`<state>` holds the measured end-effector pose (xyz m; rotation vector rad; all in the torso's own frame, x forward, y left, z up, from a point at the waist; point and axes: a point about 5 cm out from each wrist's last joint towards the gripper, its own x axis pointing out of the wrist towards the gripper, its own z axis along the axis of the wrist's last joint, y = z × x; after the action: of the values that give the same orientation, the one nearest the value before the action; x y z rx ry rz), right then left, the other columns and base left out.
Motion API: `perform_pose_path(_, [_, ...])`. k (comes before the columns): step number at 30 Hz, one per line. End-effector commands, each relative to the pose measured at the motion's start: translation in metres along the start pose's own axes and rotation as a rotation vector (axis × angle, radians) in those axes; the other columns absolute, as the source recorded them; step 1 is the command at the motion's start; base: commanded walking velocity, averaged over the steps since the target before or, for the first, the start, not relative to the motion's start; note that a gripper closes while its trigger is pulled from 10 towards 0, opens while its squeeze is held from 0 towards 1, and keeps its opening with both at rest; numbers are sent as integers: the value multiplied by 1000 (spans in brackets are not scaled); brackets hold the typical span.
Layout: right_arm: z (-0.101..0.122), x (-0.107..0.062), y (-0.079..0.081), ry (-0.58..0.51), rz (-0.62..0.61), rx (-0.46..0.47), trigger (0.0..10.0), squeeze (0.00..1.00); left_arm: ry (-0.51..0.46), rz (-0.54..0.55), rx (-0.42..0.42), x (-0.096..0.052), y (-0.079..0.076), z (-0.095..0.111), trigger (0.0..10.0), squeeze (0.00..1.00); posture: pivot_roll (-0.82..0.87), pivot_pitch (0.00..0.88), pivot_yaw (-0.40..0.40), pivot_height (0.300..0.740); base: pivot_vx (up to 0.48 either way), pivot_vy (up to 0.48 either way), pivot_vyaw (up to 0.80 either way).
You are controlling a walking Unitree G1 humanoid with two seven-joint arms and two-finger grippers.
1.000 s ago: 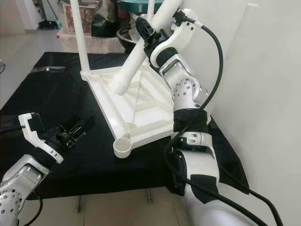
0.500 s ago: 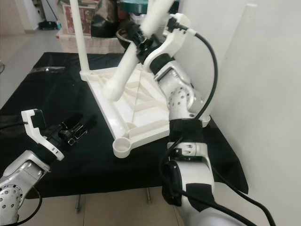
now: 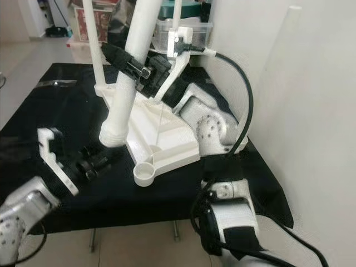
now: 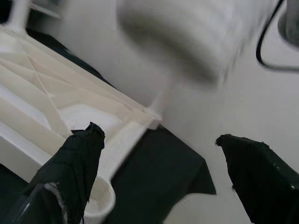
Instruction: Building children table
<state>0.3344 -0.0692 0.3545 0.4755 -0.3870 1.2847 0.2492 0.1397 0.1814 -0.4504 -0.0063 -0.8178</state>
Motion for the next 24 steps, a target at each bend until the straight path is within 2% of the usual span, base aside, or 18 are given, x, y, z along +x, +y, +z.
perform_pose_path(1, [31,4,11,-69,191,42,0,0,59,-47,-4,0,-9,-11,10000,0,61,0,-64,740,0,0,0])
perform_pose_path(3, [45,4,19,-105,344,101,0,0,63,-57,-9,1,-11,-14,10000,0,70,0,-76,740,0,0,0])
perform_pose_path(4, [45,4,19,-105,344,101,0,0,63,-57,-9,1,-11,-14,10000,0,70,0,-76,740,0,0,0])
perform_pose_path(8, [44,1,28,-103,503,183,0,0,68,-60,-6,1,-10,-14,10000,0,80,0,-81,740,0,0,0])
perform_pose_path(19, [23,-6,37,-27,583,224,0,0,70,-81,-18,-2,-13,-15,10000,0,78,0,-73,740,0,0,0])
perform_pose_path(21, [20,-7,36,-11,586,229,0,0,93,-105,-3,-2,-15,-15,10000,0,78,0,-73,740,0,0,0])
perform_pose_path(22, [16,-8,35,8,577,237,0,0,186,-152,69,-3,-19,-23,10000,0,74,0,-69,740,0,0,0])
perform_pose_path(24, [15,-9,35,12,571,239,0,0,224,-172,96,-5,-20,-26,10000,0,72,0,-66,740,0,0,0])
